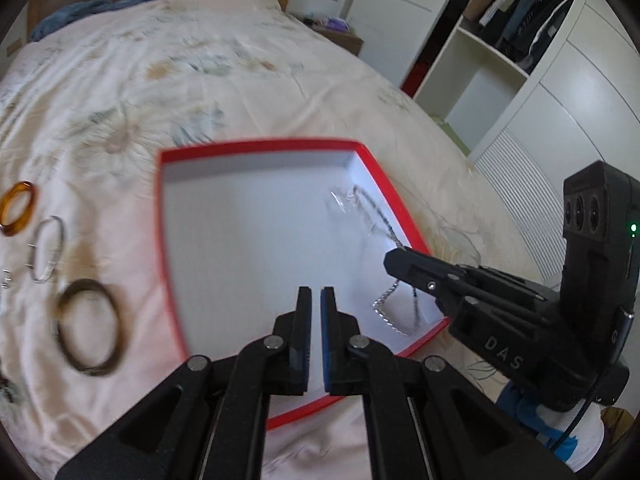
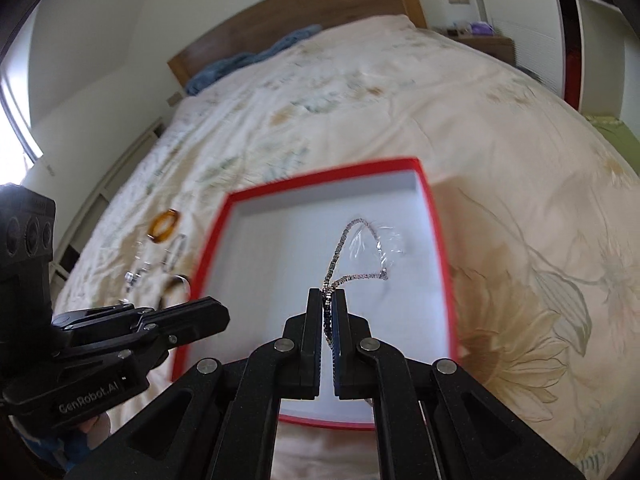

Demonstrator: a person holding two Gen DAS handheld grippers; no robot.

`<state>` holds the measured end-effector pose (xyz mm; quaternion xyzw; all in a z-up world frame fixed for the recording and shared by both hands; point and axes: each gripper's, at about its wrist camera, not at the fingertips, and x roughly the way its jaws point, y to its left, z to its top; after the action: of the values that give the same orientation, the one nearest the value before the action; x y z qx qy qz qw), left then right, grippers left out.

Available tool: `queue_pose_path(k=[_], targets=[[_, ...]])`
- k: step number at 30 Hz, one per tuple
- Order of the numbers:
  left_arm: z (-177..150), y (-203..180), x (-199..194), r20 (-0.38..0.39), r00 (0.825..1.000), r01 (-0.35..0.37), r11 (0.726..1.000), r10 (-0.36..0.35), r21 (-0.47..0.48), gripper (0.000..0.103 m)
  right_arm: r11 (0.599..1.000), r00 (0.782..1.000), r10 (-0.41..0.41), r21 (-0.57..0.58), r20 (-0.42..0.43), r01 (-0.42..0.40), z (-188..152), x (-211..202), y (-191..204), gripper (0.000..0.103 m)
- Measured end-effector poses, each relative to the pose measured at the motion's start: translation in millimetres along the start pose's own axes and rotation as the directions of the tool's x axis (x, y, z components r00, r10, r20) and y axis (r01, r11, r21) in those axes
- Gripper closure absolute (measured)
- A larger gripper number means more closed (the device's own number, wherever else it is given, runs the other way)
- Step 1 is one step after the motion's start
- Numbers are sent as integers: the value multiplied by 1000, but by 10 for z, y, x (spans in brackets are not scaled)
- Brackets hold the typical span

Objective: Organize jewelry
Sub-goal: 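Carry the necklace into the red box and open the right gripper, then withdraw both tools from the box back toward the jewelry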

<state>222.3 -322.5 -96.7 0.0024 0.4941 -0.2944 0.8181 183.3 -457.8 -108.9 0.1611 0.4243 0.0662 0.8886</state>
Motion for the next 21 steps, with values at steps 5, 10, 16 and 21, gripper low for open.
queue_pose_path(k=[5,10,16,21], targets=[[-73,25,203,-32,999,-21,1000,21,-2,99,999,999,-33,-6,-33,32,-106,83,-140,97],[-136,157,247,-60,997,-58,998,56,-29,99,998,995,-61,-6,-84,61,-218,192,-179,93],[-170,164,97,-34,997,-67,997,66,-24,98,997,995,-73,7,-67,74,-277,64,-154,62],[-220,110,-147,7,998,-68,997,68,-23,98,997,997,-80,4,-21,80,-248,-196,-45,62]])
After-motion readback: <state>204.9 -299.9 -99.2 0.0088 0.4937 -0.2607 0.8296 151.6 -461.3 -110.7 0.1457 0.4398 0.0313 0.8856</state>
